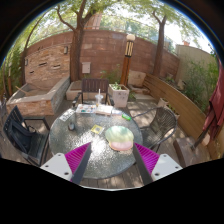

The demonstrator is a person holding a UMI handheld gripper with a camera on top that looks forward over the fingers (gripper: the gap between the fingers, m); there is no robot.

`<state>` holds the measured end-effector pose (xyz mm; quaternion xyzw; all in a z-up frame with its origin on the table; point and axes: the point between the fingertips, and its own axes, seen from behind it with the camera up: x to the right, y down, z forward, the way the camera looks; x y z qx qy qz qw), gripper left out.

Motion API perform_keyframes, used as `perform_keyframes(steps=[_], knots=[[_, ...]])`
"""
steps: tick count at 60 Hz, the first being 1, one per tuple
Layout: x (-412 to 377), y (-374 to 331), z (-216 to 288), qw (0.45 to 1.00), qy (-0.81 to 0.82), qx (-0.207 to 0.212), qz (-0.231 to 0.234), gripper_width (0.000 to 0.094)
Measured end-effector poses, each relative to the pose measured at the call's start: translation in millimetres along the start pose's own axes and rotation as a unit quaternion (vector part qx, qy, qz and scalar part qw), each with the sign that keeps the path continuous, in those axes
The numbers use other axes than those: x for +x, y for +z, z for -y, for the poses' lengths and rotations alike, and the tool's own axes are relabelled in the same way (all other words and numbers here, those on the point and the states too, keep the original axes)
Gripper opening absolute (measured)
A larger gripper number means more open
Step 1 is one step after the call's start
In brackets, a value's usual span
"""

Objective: Arrange mouse

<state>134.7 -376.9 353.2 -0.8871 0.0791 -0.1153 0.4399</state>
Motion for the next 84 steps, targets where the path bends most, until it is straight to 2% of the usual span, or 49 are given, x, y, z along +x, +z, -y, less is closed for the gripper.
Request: perform_keyframes(steps=[7,15,20,28,34,41,50,56,61,65,67,70,74,84], knots=[[-5.1,8.3,-24.5,1.0,0.001,-0.021,0.001,0.0849],[-18.4,46.8,-97.9,0.998,-0.01,-0.067,0.014,0.0848],[-43.1,73.4,-142.2,0.995,-0.016,-0.098,0.032,0.0846],[-106.3,124.1,-176.6,0.99,-0.036,-0.113,0.074,0.0852],[-164.3,176.5,-165.1,0.989,-0.042,-0.094,0.104,0.0856],[-234.3,254.5,-128.9,0.988,-0.044,-0.066,0.131,0.0851],[-301.8,359.9,-64.8,0.988,-0.049,-0.022,0.142,0.0854],[-330.3,418.9,-40.7,0.988,-0.059,-0.019,0.14,0.0866],[-338.2,456.1,-36.0,0.988,-0.071,-0.031,0.133,0.0835],[-342.9,478.0,-36.2,0.987,-0.078,-0.04,0.133,0.0772],[-344.2,485.3,-38.6,0.987,-0.08,-0.046,0.134,0.0704],[-347.6,491.1,-44.2,0.985,-0.08,-0.056,0.141,0.0512],[-348.3,492.2,-41.3,0.984,-0.08,-0.051,0.148,0.0503],[-349.4,489.6,-41.0,0.98,-0.101,-0.057,0.162,0.0368]])
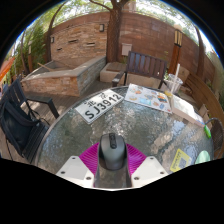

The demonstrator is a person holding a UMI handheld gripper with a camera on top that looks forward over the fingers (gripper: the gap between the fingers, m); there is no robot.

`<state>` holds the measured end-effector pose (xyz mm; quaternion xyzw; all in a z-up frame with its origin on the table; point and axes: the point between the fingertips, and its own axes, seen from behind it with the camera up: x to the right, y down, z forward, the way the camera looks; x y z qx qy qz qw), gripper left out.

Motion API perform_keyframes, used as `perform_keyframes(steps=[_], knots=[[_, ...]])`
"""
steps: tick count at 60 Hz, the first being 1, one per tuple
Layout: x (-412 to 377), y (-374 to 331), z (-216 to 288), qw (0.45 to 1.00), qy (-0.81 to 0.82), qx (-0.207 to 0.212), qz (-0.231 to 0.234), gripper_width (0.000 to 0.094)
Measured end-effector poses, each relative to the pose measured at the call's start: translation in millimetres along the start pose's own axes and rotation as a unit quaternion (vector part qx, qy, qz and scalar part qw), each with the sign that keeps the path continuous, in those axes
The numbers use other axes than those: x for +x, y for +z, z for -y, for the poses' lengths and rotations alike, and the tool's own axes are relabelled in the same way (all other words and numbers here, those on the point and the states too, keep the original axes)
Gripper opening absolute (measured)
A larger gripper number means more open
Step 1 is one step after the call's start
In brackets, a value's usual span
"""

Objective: Arrange mouse

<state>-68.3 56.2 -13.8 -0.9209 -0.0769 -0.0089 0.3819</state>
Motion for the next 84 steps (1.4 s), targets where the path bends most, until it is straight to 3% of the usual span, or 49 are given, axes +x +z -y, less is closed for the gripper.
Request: perform_keyframes(steps=[6,18,22,26,32,41,46,51,55,60,65,67,84], knots=[[-0.9,-15.0,14.3,1.0,0.015,0.01,0.018,0.0348],[39.8,-141.9,128.8,0.985,0.051,0.156,0.052,0.035],[86.1,-189.5,151.6,0.977,0.071,0.198,0.045,0.0349],[142.1,-215.8,154.9,0.973,0.081,0.214,0.021,0.0347],[233.8,-219.0,110.7,0.977,0.093,0.188,-0.028,0.0343],[335.4,-163.4,-24.4,0.989,0.099,0.073,-0.082,0.0346],[352.1,-128.2,-94.0,0.99,0.104,0.018,-0.089,0.0349],[368.3,-120.3,-120.8,0.989,0.116,-0.01,-0.09,0.0379],[369.7,-112.0,-141.6,0.989,0.111,-0.028,-0.088,0.0453],[367.5,-114.1,-143.2,0.99,0.11,-0.03,-0.079,0.0551],[363.4,-133.2,-138.7,0.991,0.112,-0.021,-0.074,0.0876],[361.7,-145.8,-133.6,0.991,0.111,-0.019,-0.076,0.084],[325.8,-286.6,-127.0,0.991,0.085,0.025,-0.098,0.0855]])
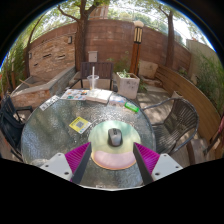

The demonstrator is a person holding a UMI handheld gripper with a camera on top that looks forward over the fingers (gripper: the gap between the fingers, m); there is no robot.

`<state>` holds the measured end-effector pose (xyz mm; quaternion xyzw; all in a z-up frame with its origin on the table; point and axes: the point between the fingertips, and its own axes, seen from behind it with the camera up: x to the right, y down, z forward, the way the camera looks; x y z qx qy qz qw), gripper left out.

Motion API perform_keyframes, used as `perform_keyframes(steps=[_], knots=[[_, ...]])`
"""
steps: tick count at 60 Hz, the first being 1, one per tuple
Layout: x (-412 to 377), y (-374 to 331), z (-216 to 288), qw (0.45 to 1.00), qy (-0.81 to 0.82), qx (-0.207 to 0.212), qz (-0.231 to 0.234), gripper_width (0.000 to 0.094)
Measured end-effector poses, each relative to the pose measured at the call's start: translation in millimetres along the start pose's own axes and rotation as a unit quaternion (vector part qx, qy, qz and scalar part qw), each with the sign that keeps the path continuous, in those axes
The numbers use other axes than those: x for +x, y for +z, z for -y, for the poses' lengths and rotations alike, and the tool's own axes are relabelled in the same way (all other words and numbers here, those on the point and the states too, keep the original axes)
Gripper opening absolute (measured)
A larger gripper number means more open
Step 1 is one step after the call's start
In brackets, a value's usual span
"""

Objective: Arrange mouse

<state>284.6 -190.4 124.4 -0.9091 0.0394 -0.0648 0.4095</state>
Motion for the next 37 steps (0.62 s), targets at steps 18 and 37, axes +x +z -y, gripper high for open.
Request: perform_keyframes(steps=[18,37], knots=[[-16.5,-132.4,-39.0,1.0,-0.013,0.021,-0.008,0.0854],[-18.6,-176.9,-51.0,0.999,-0.016,0.031,-0.016,0.0854]])
